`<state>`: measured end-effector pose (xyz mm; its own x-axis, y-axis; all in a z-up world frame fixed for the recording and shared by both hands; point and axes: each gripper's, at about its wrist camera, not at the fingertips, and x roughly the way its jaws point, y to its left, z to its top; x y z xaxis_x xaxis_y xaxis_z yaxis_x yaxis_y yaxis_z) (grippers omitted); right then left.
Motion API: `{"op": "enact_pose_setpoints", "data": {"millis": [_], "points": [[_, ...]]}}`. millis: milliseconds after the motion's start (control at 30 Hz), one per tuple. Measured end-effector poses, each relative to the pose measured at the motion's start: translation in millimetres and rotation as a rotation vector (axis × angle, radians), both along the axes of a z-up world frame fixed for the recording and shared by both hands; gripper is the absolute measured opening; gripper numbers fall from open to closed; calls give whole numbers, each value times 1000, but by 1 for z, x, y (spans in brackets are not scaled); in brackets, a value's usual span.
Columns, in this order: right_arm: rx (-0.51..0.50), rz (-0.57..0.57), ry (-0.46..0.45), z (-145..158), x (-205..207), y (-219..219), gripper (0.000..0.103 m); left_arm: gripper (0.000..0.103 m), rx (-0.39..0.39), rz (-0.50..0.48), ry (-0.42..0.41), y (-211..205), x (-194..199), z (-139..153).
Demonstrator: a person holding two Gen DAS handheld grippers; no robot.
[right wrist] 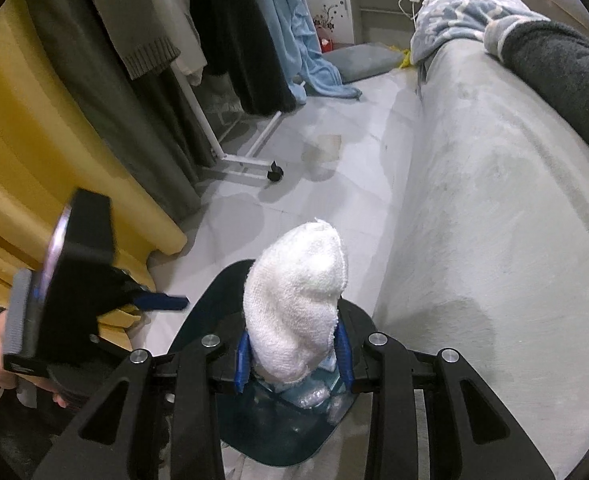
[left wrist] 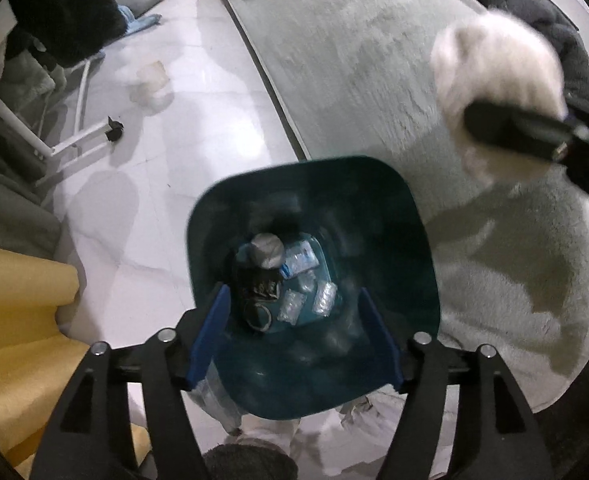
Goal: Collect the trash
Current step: 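Open the right tool over the teal bin to drop the tissue ball, then move both tools back over the bed toward the remaining trash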
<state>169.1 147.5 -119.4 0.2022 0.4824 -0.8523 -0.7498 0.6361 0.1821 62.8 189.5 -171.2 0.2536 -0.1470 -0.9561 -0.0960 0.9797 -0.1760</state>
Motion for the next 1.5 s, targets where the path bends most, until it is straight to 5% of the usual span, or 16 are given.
{"op": "enact_pose_setpoints", "data": {"millis": [767,900,1500], "points": [[-161,42,137,-65,-9,28,37,91,25,106,-484,29,-12,102],[-172,58,147,-66,-14,27,52,92,45,115,-558,28,-13,116],[41,-2,-10,2,-3,-17,72,94,63,97,-759,-7,-11,161]]}}
